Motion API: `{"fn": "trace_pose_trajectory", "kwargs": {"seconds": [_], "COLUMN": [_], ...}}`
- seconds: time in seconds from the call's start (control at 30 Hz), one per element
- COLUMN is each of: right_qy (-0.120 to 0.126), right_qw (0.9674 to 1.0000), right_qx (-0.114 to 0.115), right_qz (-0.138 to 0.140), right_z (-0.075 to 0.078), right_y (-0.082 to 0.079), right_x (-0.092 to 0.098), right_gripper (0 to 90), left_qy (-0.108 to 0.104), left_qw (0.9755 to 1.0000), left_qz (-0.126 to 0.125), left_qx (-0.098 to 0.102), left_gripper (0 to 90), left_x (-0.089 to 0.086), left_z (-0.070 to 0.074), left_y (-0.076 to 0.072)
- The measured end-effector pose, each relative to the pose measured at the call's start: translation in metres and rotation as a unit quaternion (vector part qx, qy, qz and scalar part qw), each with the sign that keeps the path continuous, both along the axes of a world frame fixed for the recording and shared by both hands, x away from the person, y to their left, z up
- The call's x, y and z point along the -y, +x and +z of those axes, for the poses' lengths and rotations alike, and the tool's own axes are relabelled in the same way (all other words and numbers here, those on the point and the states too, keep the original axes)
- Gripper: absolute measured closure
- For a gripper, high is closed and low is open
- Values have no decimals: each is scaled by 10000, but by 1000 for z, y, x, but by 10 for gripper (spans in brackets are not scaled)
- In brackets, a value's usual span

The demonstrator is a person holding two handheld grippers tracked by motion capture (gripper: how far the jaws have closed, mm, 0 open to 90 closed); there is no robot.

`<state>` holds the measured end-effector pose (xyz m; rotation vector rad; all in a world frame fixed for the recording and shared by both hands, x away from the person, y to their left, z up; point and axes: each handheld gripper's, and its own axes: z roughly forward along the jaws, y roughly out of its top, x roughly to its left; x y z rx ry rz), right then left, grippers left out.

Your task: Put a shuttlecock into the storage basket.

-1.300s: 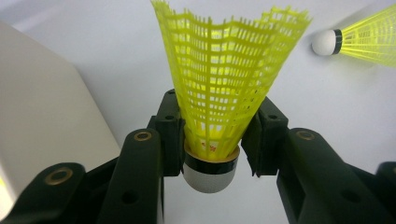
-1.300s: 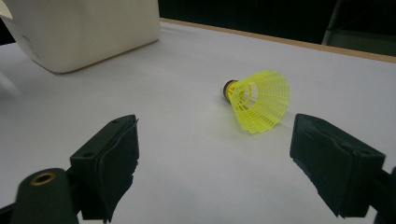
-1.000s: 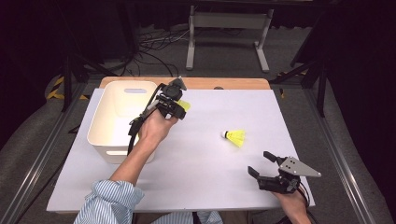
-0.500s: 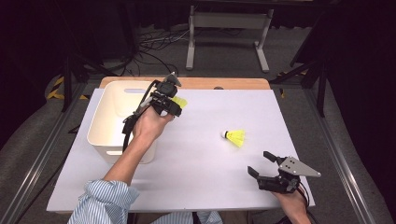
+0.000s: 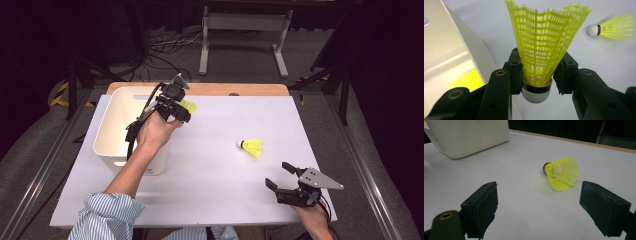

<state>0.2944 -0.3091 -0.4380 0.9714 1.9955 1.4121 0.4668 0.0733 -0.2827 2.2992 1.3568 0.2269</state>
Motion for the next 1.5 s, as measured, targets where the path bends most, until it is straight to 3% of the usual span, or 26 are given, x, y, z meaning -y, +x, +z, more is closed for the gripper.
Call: {"fn": "trace_pose_trajectory", "kwargs": {"seconds": [0.87,1.5], "right_qy": [-2,-8], "right_qw": [10000,10000], "right_qx": [-8,-5], "right_qz": [-9,-14], "right_z": [0,0], "right_y": [0,0], "right_x": [0,0], "right_gripper": [158,158], "left_qy": [-19,-168], "left_qw": [9999,9991], "left_qz": [146,378], "left_qx": [23,17], "left_gripper": [633,630], "left_x": [-28,-58], "left_z": [13,10], "left_y": [0,1]}}
